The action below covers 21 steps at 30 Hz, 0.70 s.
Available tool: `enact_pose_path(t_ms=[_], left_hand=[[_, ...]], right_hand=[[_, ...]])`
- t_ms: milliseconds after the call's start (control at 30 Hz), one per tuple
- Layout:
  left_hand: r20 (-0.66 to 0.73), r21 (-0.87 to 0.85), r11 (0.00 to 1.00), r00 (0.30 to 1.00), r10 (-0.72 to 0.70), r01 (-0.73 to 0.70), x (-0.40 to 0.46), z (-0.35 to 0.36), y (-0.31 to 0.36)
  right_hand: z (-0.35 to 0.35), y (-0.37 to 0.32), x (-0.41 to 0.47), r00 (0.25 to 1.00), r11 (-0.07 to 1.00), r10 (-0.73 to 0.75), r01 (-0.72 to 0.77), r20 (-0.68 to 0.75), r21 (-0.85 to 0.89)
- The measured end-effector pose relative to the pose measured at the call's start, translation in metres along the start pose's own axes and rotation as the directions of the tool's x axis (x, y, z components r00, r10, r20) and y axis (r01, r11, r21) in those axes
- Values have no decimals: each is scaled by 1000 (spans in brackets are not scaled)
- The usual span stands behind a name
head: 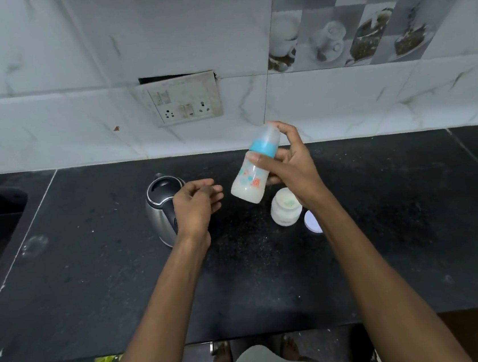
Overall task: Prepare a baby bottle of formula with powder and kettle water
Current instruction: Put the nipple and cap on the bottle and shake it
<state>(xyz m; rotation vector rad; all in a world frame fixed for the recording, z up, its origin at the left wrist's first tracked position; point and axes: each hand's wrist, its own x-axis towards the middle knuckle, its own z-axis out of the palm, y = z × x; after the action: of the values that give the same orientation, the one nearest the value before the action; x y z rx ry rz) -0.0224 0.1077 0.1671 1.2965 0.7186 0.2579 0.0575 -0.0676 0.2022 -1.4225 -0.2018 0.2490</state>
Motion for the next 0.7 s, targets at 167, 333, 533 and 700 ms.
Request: enact_pose_path(t_ms=[167,333,533,700], left_hand=[[-18,-3,1000,1000,-3,3,3,-1,-3],[-11,-12,1000,1000,-8,8,3,0,-3],[-5,-12,1000,1000,-20,20,3,-2,-6],[-8,-5,1000,1000,-20,20,4,-5,-8]], right_hand=[[-1,8,-3,998,998,38,-36,-43,52],[-3,18,-8,995,989,59,-47,-80,144],[-9,18,-6,985,988,60,-36,-159,147],[-7,29,-8,986,991,80,-62,-148,122]])
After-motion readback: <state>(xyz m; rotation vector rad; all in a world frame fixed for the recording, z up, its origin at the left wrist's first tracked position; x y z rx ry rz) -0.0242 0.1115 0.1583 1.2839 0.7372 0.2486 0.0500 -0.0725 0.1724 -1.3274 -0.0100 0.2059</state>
